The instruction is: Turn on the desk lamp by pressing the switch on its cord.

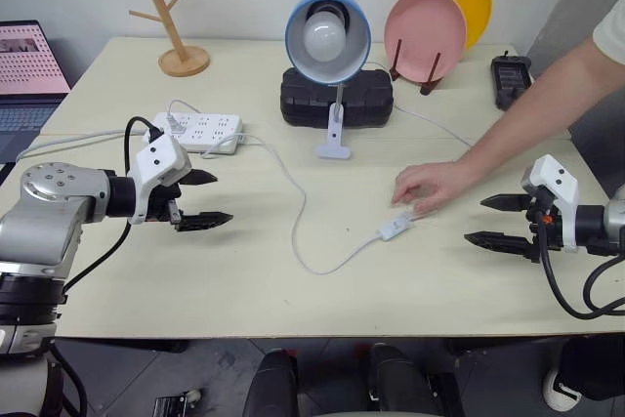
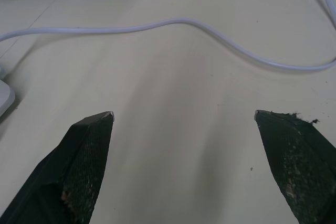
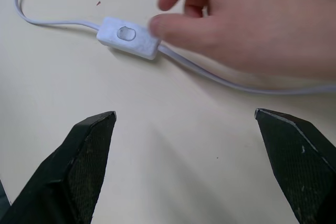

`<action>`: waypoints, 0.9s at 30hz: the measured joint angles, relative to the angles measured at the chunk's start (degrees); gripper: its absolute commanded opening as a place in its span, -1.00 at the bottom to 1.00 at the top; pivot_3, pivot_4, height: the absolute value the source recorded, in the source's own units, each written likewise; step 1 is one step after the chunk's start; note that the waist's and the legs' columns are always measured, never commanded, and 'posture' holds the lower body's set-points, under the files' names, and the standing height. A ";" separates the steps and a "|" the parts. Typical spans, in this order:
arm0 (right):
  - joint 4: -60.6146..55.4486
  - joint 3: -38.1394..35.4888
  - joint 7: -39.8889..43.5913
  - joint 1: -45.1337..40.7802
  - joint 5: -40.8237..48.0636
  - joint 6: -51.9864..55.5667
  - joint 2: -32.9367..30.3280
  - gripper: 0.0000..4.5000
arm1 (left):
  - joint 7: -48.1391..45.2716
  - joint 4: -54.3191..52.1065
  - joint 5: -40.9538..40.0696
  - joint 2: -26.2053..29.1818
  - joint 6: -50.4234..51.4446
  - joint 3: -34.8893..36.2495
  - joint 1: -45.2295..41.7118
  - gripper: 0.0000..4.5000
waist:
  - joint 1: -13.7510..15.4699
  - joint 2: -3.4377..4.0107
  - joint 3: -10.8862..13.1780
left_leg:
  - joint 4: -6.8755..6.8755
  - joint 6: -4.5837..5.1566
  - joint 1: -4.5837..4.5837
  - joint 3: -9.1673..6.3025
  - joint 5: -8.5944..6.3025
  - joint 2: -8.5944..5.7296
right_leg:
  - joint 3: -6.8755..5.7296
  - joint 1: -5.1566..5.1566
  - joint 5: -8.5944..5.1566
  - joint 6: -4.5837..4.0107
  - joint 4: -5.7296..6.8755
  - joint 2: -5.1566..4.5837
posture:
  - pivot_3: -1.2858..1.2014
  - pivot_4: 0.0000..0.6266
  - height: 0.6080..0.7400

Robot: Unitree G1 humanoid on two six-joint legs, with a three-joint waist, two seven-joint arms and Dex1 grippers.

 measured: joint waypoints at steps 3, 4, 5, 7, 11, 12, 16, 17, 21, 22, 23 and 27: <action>0.00 0.02 0.74 -0.06 0.01 0.00 0.00 0.98 | -0.06 0.00 -0.02 0.00 0.00 0.00 0.00 1.00 | 0.00 0.00 0.00 | 0.00 0.00 0.00 0.00 0.00 0.00 | 0.00 0.00 0.00 0.00 0.00 0.00 | 0.03 -0.52 1.00; 0.00 0.03 0.86 -0.09 0.01 0.00 0.00 0.98 | -0.07 0.00 -0.02 0.00 0.00 0.00 0.00 1.00 | 0.00 0.00 0.00 | 0.00 0.00 0.00 0.00 0.00 0.00 | 0.00 0.00 0.00 0.00 0.00 0.00 | 0.03 -0.52 1.00; 0.02 0.12 1.05 -0.28 -0.02 -0.03 -0.01 0.98 | -0.09 0.00 -0.03 0.01 0.01 0.00 0.00 1.00 | 0.00 0.00 0.00 | 0.00 0.00 0.00 0.00 0.00 0.00 | 0.00 0.00 0.00 0.00 0.00 0.00 | 0.03 -0.52 1.00; 0.20 1.21 2.11 -1.65 -0.23 -0.63 -0.02 0.98 | -0.21 -0.04 -0.47 0.03 0.18 0.09 0.03 1.00 | -0.01 0.00 0.00 | 0.02 0.00 0.01 0.00 0.00 0.00 | 0.00 0.00 0.00 0.00 0.01 0.00 | 0.03 -0.52 1.00; 2.43 6.37 5.30 -5.69 -3.69 -6.08 0.00 0.98 | -0.98 -1.20 -2.47 0.04 2.18 0.42 0.12 1.00 | -0.05 0.00 0.00 | 0.04 0.00 0.04 0.00 0.00 0.00 | 0.00 0.02 -0.01 0.04 0.02 0.00 | 0.03 -0.52 1.00; 2.87 7.53 5.92 -6.39 -4.68 -7.32 0.03 0.98 | -1.15 -1.70 -3.00 0.03 2.75 0.42 0.11 1.00 | -0.06 0.00 0.00 | 0.04 0.00 0.03 0.01 0.00 0.00 | 0.01 0.02 -0.01 0.04 0.02 0.00 | 0.03 -0.52 1.00; 10.34 16.04 10.41 -14.90 -12.07 -17.36 3.85 0.98 | -1.05 -8.99 -7.16 -0.72 7.20 1.31 1.95 1.00 | -0.41 0.01 0.01 | 0.10 0.00 0.04 0.04 0.00 0.01 | 0.04 0.03 0.00 0.05 0.02 0.00 | 0.03 -0.52 1.00; 12.90 18.26 11.83 -17.54 -14.09 -20.29 5.05 0.98 | -0.55 -11.80 -8.88 -1.61 9.00 1.42 2.30 1.00 | -0.52 0.02 0.02 | 0.10 0.00 0.04 0.03 0.00 0.00 | 0.04 0.04 0.01 0.04 0.03 0.00 | 0.03 -0.52 1.00; 23.98 24.21 16.21 -25.53 -20.92 -32.01 9.79 0.98 | 2.56 -22.03 -14.50 -4.31 14.53 2.05 4.40 1.00 | -0.59 0.02 0.01 | 0.12 0.00 0.04 0.02 0.00 0.00 | 0.03 0.06 0.05 -0.03 0.03 0.00 | 0.03 -0.52 1.00; 27.05 25.53 17.32 -27.42 -22.53 -34.90 11.27 0.98 | 3.44 -24.76 -16.12 -5.20 15.87 2.12 5.01 1.00 | -0.61 0.02 0.01 | 0.12 0.00 0.04 0.02 0.00 0.00 | 0.03 0.06 0.10 -0.11 0.02 0.00 | 0.03 -0.52 1.00; 30.02 26.71 18.63 -29.27 -23.69 -37.55 12.87 0.98 | 4.53 -27.56 -17.87 -6.31 17.09 2.13 5.46 1.00 | -0.64 0.02 0.01 | 0.12 -0.01 0.05 0.02 0.00 0.00 | 0.03 0.07 0.10 -0.12 0.03 0.00 | 0.03 -0.52 1.00; 37.68 29.03 22.14 -32.32 -26.62 -45.23 16.23 0.98 | 7.96 -32.54 -21.44 -7.62 20.08 2.18 6.14 1.00 | -0.57 0.02 0.01 | 0.12 -0.01 0.07 -0.05 0.01 0.00 | -0.02 0.10 0.12 -0.15 0.06 0.00 | 0.03 -0.52 1.00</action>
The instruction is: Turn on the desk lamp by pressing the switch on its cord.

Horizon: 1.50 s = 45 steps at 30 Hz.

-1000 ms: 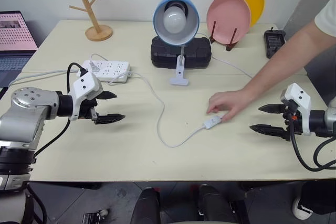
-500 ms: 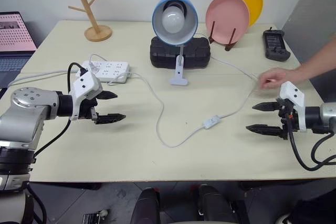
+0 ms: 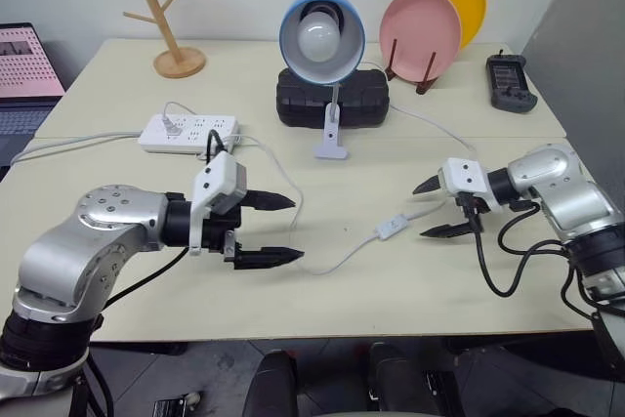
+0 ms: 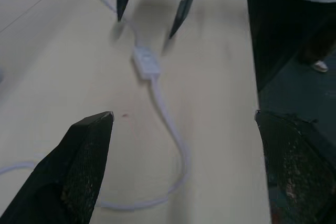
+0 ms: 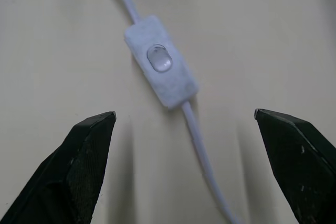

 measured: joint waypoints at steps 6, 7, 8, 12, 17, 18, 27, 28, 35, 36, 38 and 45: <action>8.06 1.54 2.33 -4.16 -2.80 -7.57 4.87 0.98 | 3.09 -2.18 -1.84 -0.39 0.84 0.04 1.65 1.00 | -0.02 0.00 0.00 | 0.00 0.00 0.28 0.02 0.00 -0.01 | 0.04 0.23 0.00 0.00 -0.01 0.00 | 0.03 -0.52 1.00; 8.94 1.72 2.42 -4.45 -3.10 -8.63 5.66 0.98 | 3.33 -2.24 -1.93 -0.38 0.83 0.04 1.83 1.00 | -0.02 0.00 0.00 | -0.01 0.00 0.30 0.02 0.00 -0.01 | 0.04 0.25 0.00 0.00 0.00 0.00 | 0.03 -0.52 1.00; 10.13 2.01 2.42 -4.92 -3.61 -9.56 6.53 0.98 | 3.44 -2.23 -1.95 -0.37 0.80 0.04 2.14 1.00 | -0.03 0.00 0.00 | -0.01 0.00 0.31 0.03 0.00 -0.01 | 0.05 0.26 0.00 0.00 0.00 0.00 | 0.03 -0.52 1.00; 14.66 3.16 2.43 -6.04 -6.11 -13.96 9.03 0.98 | 3.65 -2.18 -1.96 -0.36 0.45 0.00 2.37 1.00 | -0.02 0.00 0.00 | -0.01 0.00 0.31 0.04 0.00 -0.01 | 0.06 0.26 0.00 -0.01 -0.01 0.00 | 0.03 -0.52 1.00; 18.46 3.15 2.53 -7.38 -7.23 -16.46 10.11 0.67 | 3.63 -1.05 -1.67 -0.15 -0.01 0.00 2.37 1.00 | 0.01 0.00 0.00 | -0.01 0.00 0.31 0.04 0.00 -0.01 | 0.06 0.26 0.00 -0.01 0.00 0.00 | 0.03 -0.52 1.00; 18.68 3.14 2.53 -7.64 -7.24 -16.78 10.25 0.55 | 3.62 -1.03 -1.63 -0.15 -0.06 0.00 2.37 1.00 | 0.01 0.00 0.00 | -0.01 0.00 0.31 0.04 0.00 -0.01 | 0.06 0.26 0.00 -0.01 0.00 0.00 | 0.03 -0.52 1.00; 19.69 3.11 3.06 -7.97 -7.21 -18.20 10.47 -0.51 | 3.63 -0.89 -1.36 -0.15 -0.31 0.00 2.34 1.00 | 0.01 0.00 0.00 | -0.02 0.00 0.32 0.04 0.00 -0.01 | 0.06 0.26 0.00 -0.01 0.00 0.00 | 0.03 -0.52 1.00; 19.66 3.07 3.22 -7.97 -7.15 -17.63 10.48 -0.51 | 3.65 -0.84 -1.29 -0.15 -0.48 0.00 2.32 1.00 | 0.01 0.00 0.00 | -0.02 0.00 0.31 0.04 0.00 -0.01 | 0.06 0.26 0.00 -0.01 0.00 0.00 | 0.03 -0.52 1.00; 16.20 1.52 4.05 -6.84 -4.59 -9.78 10.49 -0.51 | 3.82 0.33 -0.65 -0.15 -1.58 -0.03 2.24 1.00 | 0.04 0.01 0.00 | -0.03 0.00 0.31 0.03 0.00 -0.01 | 0.05 0.26 0.01 -0.01 0.00 0.00 | 0.03 -0.52 1.00; 13.98 0.55 4.06 -6.43 -3.53 -6.15 10.47 -0.51 | 3.92 0.90 -0.30 -0.16 -2.10 -0.07 2.23 1.00 | 0.06 0.00 0.00 | -0.03 0.00 0.31 0.03 0.00 -0.01 | 0.06 0.26 0.01 -0.01 0.01 0.00 | 0.03 -0.52 1.00; 9.32 -0.94 4.06 -5.87 -1.17 0.99 10.42 -0.51 | 4.54 1.87 0.48 -0.30 -2.50 -0.11 2.07 1.00 | 0.10 0.01 0.00 | -0.03 0.00 0.31 0.03 0.00 -0.01 | 0.06 0.26 0.01 -0.01 0.01 0.00 | 0.03 -0.52 1.00; -10.17 -4.94 -1.82 -0.69 1.82 14.06 9.35 -0.51 | 17.64 16.05 -15.85 -13.09 18.16 6.08 -8.39 1.00 | 0.80 -0.01 -0.01 | 0.02 0.00 0.25 -0.11 0.00 -0.03 | -0.08 0.29 -0.06 0.11 0.02 -0.01 | 0.03 -0.52 1.00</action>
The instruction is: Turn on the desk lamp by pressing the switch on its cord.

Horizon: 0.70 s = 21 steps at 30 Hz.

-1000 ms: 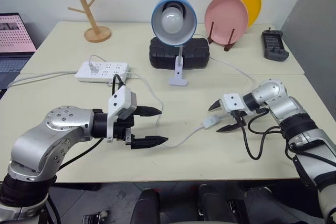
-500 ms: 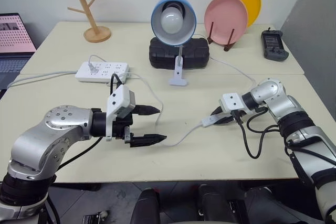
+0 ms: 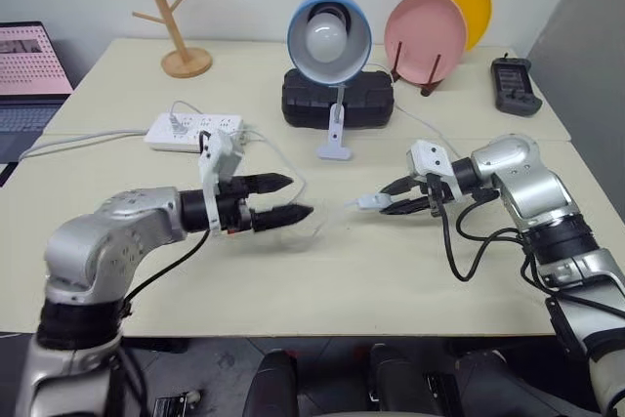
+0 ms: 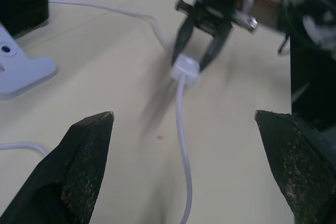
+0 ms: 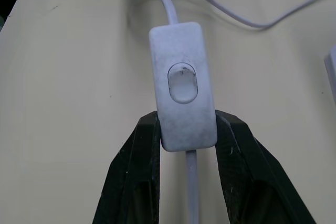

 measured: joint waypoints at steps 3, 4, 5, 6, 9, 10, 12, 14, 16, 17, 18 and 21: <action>-4.28 0.08 -2.18 2.26 -0.96 -1.26 -0.99 -0.51 | 4.73 8.90 -9.25 -4.82 11.00 2.93 -6.90 1.00 | -0.12 -0.01 0.01 | 0.09 0.00 -0.10 -0.04 0.00 -0.06 | -0.03 -0.03 0.07 -0.06 -0.02 -0.05 | 0.03 -0.52 1.00; -5.42 0.07 -2.47 2.64 -1.71 -2.50 -1.79 -0.51 | 4.70 10.61 -9.65 -4.74 12.50 2.19 -8.68 1.00 | -0.47 0.00 0.00 | 0.08 -0.01 -0.05 0.03 0.00 -0.06 | 0.06 -0.03 0.09 -0.05 -0.02 -0.06 | 0.03 -0.52 1.00; -6.06 0.09 -2.61 3.21 -2.34 -4.10 -2.47 -0.51 | 3.74 13.21 -8.39 -4.37 13.18 0.27 -11.19 1.00 | -0.43 -0.01 0.00 | 0.06 -0.02 -0.05 -0.03 0.01 -0.04 | -0.01 -0.03 0.09 -0.06 -0.02 -0.01 | 0.03 -0.52 1.00; -6.73 0.20 -2.76 3.42 -2.49 -5.28 -2.61 -0.51 | 2.91 14.74 -7.70 -4.04 13.57 -1.01 -12.73 1.00 | -0.47 0.00 0.01 | 0.05 -0.01 -0.03 -0.03 0.01 -0.04 | -0.01 -0.03 0.09 -0.06 0.00 0.00 | 0.03 -0.52 1.00; -7.99 0.92 -3.20 3.45 -3.99 -10.13 -2.71 -0.51 | -1.33 16.50 -5.99 -3.14 14.62 -6.33 -15.63 1.00 | -0.80 0.00 0.00 | 0.01 -0.03 0.00 0.00 0.01 -0.04 | 0.04 -0.03 0.09 -0.05 -0.01 0.00 | 0.03 -0.52 1.00; -7.98 1.37 -3.24 3.44 -4.54 -11.84 -2.70 -0.51 | -3.31 16.52 -5.50 -3.05 14.67 -8.42 -16.02 1.00 | -0.82 0.00 0.01 | 0.01 -0.03 0.00 0.02 0.02 -0.04 | 0.05 -0.03 0.09 -0.05 -0.02 0.00 | 0.03 -0.52 1.00; -7.98 1.49 -3.31 3.42 -5.10 -14.61 -2.71 -0.51 | -6.40 16.65 -3.96 -2.79 14.34 -11.91 -16.57 1.00 | -0.80 0.00 0.01 | 0.00 -0.04 0.00 0.02 0.02 -0.04 | 0.05 -0.03 0.09 -0.05 -0.03 0.00 | 0.03 -0.52 1.00; -8.00 1.61 -3.43 3.32 -5.70 -16.80 -2.68 -0.51 | -9.27 17.26 -1.94 -2.69 13.46 -14.94 -17.61 1.00 | -0.76 0.00 0.01 | 0.00 -0.05 -0.01 0.02 0.02 -0.04 | 0.05 -0.03 0.09 -0.06 -0.03 0.00 | 0.03 -0.52 1.00; -8.17 1.86 -3.51 3.24 -6.53 -18.56 -2.67 -0.51 | -11.25 18.32 -0.39 -2.68 12.63 -16.92 -18.68 1.00 | -0.77 0.00 0.01 | 0.00 -0.05 -0.01 0.03 0.03 -0.04 | 0.05 -0.03 0.09 -0.06 -0.03 0.00 | 0.03 -0.52 1.00; -8.40 1.95 -3.52 3.21 -6.68 -19.31 -2.65 -0.51 | -12.10 18.83 0.39 -2.75 12.16 -17.51 -19.08 1.00 | -0.78 0.00 0.01 | 0.00 -0.05 -0.01 0.03 0.03 -0.04 | 0.05 -0.03 0.08 -0.05 -0.03 0.00 | 0.03 -0.52 1.00; -8.60 1.99 -3.53 3.15 -6.71 -19.85 -2.64 -0.51 | -12.65 19.09 0.78 -2.75 11.98 -17.69 -19.22 1.00 | -0.81 0.00 0.01 | 0.00 -0.05 -0.01 0.02 0.03 -0.04 | 0.05 -0.03 0.08 -0.05 -0.03 0.00 | 0.03 -0.52 1.00; -10.22 2.01 -3.53 3.07 -6.68 -20.64 -2.50 -0.51 | -13.58 20.43 2.43 -3.42 11.57 -18.19 -19.34 1.00 | -0.77 0.00 0.01 | -0.01 -0.05 -0.01 0.02 0.03 -0.04 | 0.05 -0.03 0.08 -0.06 -0.03 0.00 | 0.03 -0.52 1.00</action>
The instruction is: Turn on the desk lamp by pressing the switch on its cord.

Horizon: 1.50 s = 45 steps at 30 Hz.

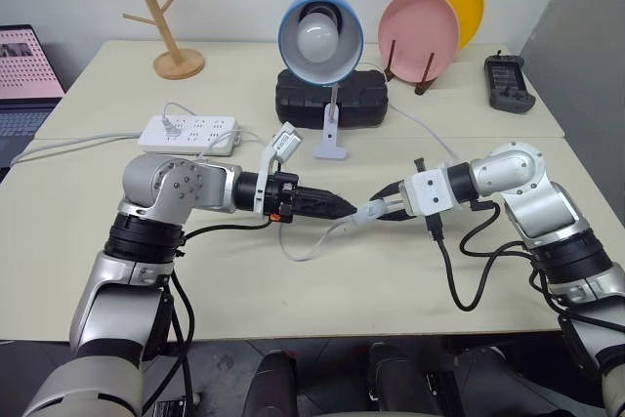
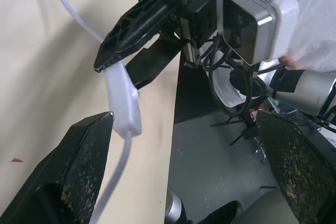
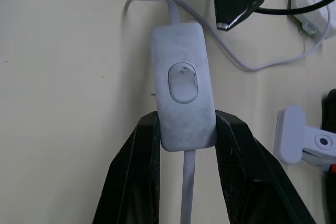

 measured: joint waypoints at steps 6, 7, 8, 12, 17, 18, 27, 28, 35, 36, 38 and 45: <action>-2.23 0.27 -0.04 -0.04 0.04 -0.62 0.52 -0.51 | -1.81 0.78 2.40 -0.55 -0.68 -0.71 0.00 1.00 | 0.01 0.00 0.00 | 0.00 0.00 -0.01 0.00 0.00 0.00 | 0.00 0.00 0.00 0.00 -0.01 0.00 | 0.03 -0.52 1.00; -2.28 0.28 -0.04 -0.06 0.05 -0.64 0.63 -0.51 | -1.80 0.93 2.71 -0.90 -0.71 -0.70 0.00 1.00 | 0.02 0.00 0.00 | 0.00 0.00 -0.01 0.00 0.00 0.00 | 0.00 0.00 0.00 0.00 -0.01 0.00 | 0.03 -0.52 1.00; -2.36 0.30 -0.04 -0.12 0.06 -0.67 0.84 -0.51 | -1.72 1.15 2.95 -1.58 -0.72 -0.68 0.00 1.00 | 0.06 0.00 0.00 | 0.00 0.00 -0.01 0.00 0.00 0.00 | 0.00 0.00 0.00 0.00 -0.01 0.00 | 0.03 -0.52 1.00; -2.93 0.68 -0.04 -1.15 0.06 -1.73 1.26 -0.51 | -1.69 1.11 3.77 -2.61 -0.82 -0.71 0.01 1.00 | -0.01 0.00 0.00 | 0.00 0.00 -0.01 -0.02 0.00 0.00 | -0.01 0.00 0.00 0.00 0.00 0.00 | 0.03 -0.52 1.00; -2.96 1.53 -0.06 -1.19 0.05 -2.26 1.50 -0.51 | -1.82 0.66 4.11 -2.71 -0.78 -0.71 0.08 1.00 | 0.04 0.00 0.00 | -0.01 0.00 -0.01 0.00 0.00 0.00 | 0.01 0.00 0.00 0.00 -0.01 -0.01 | 0.03 -0.52 1.00; -2.95 1.58 -0.07 -1.19 0.04 -2.52 1.67 -0.51 | -1.82 0.65 4.26 -2.83 -0.78 -0.71 0.14 0.92 | 0.04 0.00 0.00 | -0.01 0.00 -0.01 0.00 0.00 0.00 | 0.00 0.00 0.00 0.00 -0.01 -0.01 | 0.03 -0.52 1.00; -2.77 1.63 -0.14 -2.15 -0.04 -4.47 1.71 -0.51 | -1.87 -0.60 4.30 -2.95 -0.37 -0.71 0.83 0.17 | 0.04 0.00 0.00 | -0.01 0.00 -0.01 -0.01 0.00 0.00 | 0.00 0.00 0.00 0.00 -0.01 -0.01 | 0.03 -0.52 1.00; -2.66 1.63 -0.16 -2.29 -0.06 -4.66 1.71 -0.51 | -1.86 -0.67 4.27 -2.95 -0.12 -0.70 0.90 0.08 | 0.04 0.00 0.00 | -0.01 0.00 -0.01 -0.01 0.00 0.00 | 0.00 0.00 0.00 0.00 -0.01 -0.01 | 0.03 -0.52 1.00; -1.19 1.66 -0.21 -3.34 -0.70 -7.88 1.63 -0.51 | -0.51 -1.36 4.54 -2.87 1.39 -0.30 1.34 -0.60 | 0.05 0.00 0.00 | -0.01 0.00 -0.01 -0.01 0.00 0.00 | 0.00 0.00 0.00 0.00 -0.01 -0.01 | 0.03 -0.52 1.00; -1.03 1.66 -0.21 -3.35 -0.79 -8.05 1.58 -0.51 | -0.15 -1.36 4.72 -2.87 1.62 -0.19 1.38 -0.66 | 0.05 0.00 0.00 | -0.01 0.00 -0.01 -0.01 0.00 0.00 | 0.00 0.00 0.00 0.00 -0.01 -0.01 | 0.03 -0.52 1.00; -0.28 1.64 -0.23 -3.54 -1.25 -8.37 1.53 -0.51 | 0.72 -1.36 5.02 -2.91 1.84 0.12 1.68 -0.79 | 0.05 0.00 0.00 | -0.01 0.00 -0.01 -0.01 0.00 0.00 | 0.01 0.00 0.00 0.00 -0.01 -0.01 | 0.03 -0.52 1.00; 0.13 1.65 -0.53 -3.80 -2.22 -10.00 1.55 -0.51 | 1.74 -1.42 5.07 -3.43 2.70 1.09 1.82 -0.81 | 0.05 0.00 0.00 | -0.01 0.00 -0.01 -0.01 0.00 0.00 | 0.00 0.00 0.00 0.00 -0.01 -0.01 | 0.03 -0.52 1.00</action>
